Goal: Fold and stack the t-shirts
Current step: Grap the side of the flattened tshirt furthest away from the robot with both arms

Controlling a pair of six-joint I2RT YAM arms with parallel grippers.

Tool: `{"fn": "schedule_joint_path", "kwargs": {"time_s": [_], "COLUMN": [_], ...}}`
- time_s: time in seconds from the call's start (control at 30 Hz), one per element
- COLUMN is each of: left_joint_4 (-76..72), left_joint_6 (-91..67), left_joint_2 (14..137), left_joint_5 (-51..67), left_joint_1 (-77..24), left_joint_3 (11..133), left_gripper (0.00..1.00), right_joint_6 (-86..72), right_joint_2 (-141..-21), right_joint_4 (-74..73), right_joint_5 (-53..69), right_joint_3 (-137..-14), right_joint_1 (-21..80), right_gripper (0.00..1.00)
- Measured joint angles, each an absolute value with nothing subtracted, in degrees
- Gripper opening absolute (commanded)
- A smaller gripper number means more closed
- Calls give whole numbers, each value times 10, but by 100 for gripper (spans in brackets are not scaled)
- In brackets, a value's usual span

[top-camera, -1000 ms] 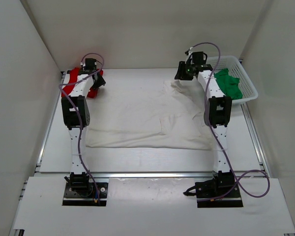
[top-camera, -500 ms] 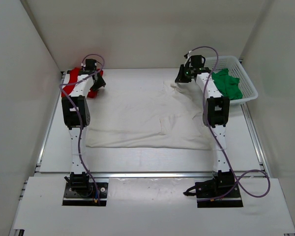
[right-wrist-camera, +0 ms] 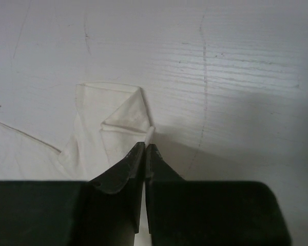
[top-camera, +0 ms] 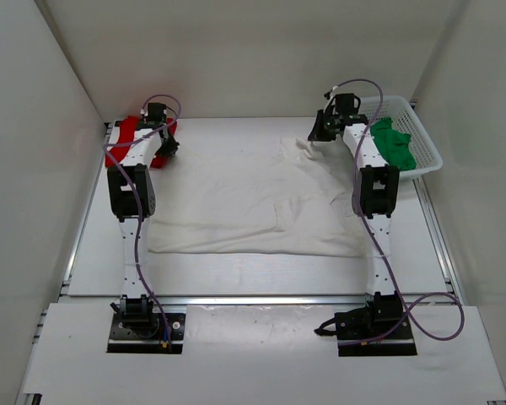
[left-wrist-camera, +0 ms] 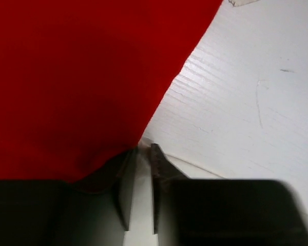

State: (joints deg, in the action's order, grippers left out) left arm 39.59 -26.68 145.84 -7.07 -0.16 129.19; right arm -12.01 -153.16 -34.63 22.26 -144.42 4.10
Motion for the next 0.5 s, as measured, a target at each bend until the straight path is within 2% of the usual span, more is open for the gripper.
{"fn": "schedule_joint_path", "kwargs": {"time_s": [0.1, 0.13, 0.4, 0.5], "left_joint_4": [401, 402, 409, 394], "left_joint_6": [-263, -263, -257, -255], "left_joint_2": [1458, 1458, 1454, 1419], "left_joint_5": [-72, -73, -75, -71], "left_joint_1": [-2, -2, -7, -11], "left_joint_3": [1292, 1293, 1291, 1237], "left_gripper": [3, 1, 0, 0], "right_joint_6": [-117, -115, -88, -75], "right_joint_2": [-1529, -1528, -1493, -1455], "right_joint_4": [-349, -352, -430, -467], "right_joint_5": [220, 220, 222, 230], "right_joint_3": [-1446, -1447, -1453, -1449], "right_joint_1": [41, 41, 39, 34], "right_gripper": [0, 0, 0, 0]}}
